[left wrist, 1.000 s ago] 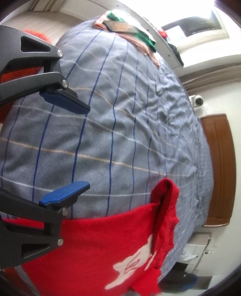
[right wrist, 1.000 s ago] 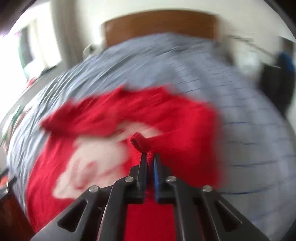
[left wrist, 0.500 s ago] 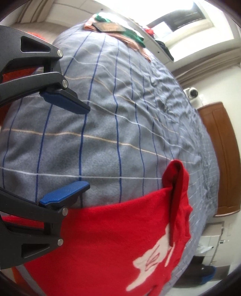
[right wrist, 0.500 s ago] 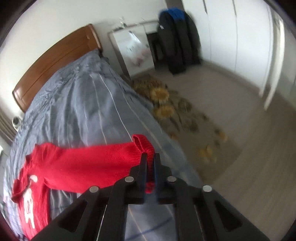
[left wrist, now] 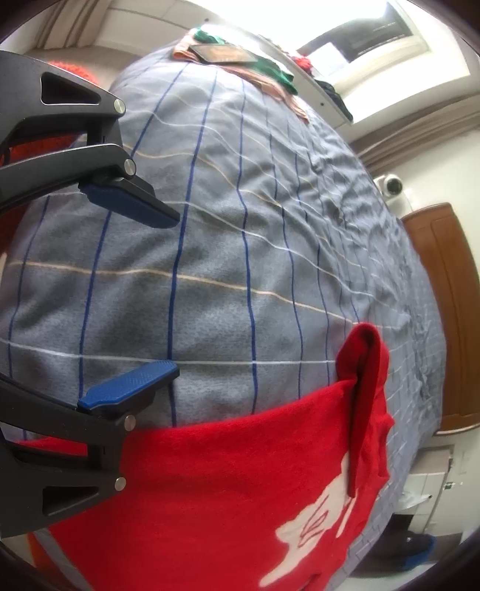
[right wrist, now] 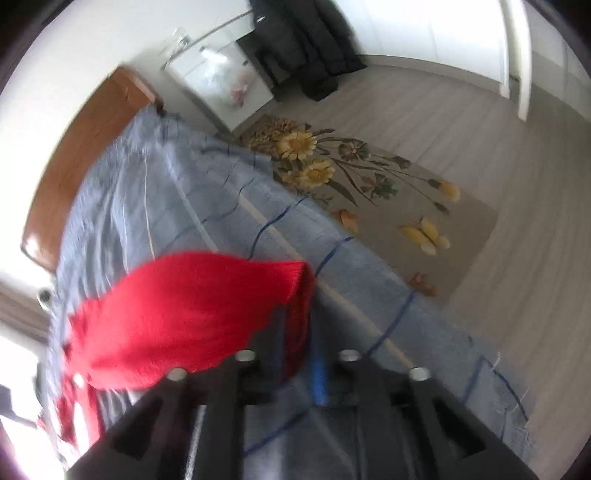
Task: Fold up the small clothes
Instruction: 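Grasp a sleeve cuff with the right gripper and pull it outward, then lay the sleeve flat on the duvet and open the right gripper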
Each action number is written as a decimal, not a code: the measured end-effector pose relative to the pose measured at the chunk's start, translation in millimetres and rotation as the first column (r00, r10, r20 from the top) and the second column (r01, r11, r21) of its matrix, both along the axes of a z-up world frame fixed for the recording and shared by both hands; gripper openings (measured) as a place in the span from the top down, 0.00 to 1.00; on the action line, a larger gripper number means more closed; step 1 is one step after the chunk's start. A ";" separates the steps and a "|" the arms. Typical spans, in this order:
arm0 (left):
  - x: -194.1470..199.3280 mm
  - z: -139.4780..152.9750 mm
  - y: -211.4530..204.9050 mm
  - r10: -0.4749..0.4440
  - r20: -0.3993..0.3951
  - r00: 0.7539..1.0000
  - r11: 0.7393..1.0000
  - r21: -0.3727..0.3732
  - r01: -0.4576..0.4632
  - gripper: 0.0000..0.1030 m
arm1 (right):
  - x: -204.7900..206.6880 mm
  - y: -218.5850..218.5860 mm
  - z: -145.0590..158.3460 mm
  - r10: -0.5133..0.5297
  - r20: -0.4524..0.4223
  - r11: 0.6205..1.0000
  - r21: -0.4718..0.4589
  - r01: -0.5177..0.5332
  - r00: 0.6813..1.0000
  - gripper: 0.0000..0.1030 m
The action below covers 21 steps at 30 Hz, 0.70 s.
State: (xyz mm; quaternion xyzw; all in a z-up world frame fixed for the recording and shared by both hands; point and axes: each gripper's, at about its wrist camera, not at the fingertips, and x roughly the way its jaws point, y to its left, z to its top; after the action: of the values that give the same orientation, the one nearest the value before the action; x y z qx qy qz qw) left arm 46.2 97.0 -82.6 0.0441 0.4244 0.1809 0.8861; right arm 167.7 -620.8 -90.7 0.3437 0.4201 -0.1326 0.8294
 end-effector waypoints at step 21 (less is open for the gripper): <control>79.1 100.8 -53.1 -0.357 0.051 0.933 0.933 0.061 0.354 0.08 | -55.0 110.3 45.5 0.294 0.158 0.933 -0.262 -0.247 0.943 0.56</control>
State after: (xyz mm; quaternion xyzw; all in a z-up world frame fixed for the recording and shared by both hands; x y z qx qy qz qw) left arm 125.3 43.9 18.2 0.1371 0.3771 0.0295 0.9155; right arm 112.7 -510.5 -45.2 0.1917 0.3613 -0.0319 0.9120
